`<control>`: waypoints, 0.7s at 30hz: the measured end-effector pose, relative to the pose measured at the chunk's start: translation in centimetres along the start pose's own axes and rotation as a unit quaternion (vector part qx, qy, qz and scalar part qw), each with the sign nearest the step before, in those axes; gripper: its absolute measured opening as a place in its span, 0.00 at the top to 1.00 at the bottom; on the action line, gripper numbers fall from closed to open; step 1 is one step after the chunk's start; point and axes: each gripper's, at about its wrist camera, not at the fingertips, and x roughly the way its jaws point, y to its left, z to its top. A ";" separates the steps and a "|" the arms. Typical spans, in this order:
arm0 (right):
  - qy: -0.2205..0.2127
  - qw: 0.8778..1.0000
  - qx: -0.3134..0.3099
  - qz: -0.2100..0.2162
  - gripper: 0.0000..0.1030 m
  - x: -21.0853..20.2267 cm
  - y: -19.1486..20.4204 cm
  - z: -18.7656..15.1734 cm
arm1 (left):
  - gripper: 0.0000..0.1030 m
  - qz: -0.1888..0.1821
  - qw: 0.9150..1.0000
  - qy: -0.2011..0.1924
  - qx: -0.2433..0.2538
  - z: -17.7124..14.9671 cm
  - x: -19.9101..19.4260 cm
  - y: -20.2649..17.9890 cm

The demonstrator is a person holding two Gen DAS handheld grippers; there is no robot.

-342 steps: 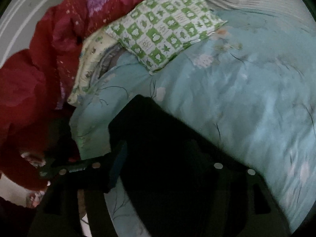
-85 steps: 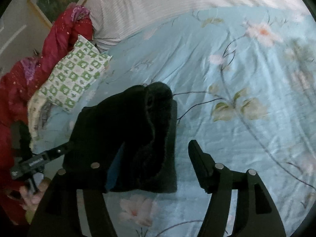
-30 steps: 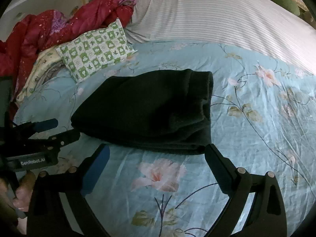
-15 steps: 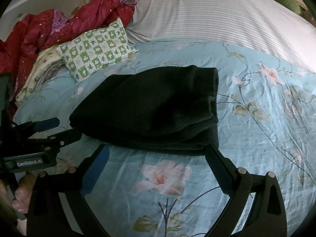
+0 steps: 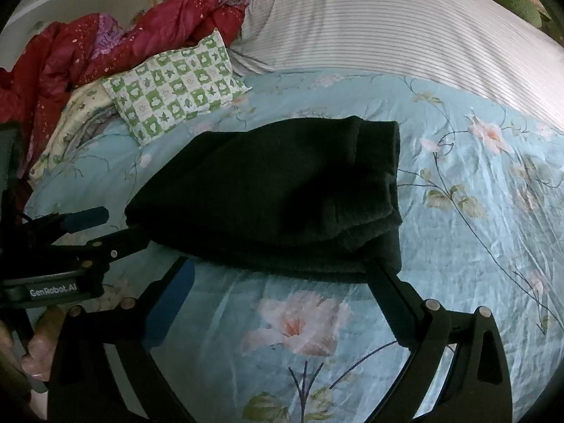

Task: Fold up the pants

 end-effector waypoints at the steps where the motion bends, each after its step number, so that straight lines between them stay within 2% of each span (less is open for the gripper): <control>1: -0.001 1.000 0.000 0.001 0.05 0.0 0.0 0.1 | 0.14 0.000 1.000 0.000 0.000 0.0 0.0 0.0; 21: -0.012 1.000 0.000 0.004 0.05 -0.5 0.3 0.3 | 0.14 0.004 1.000 -0.010 0.001 0.4 -0.4 -0.1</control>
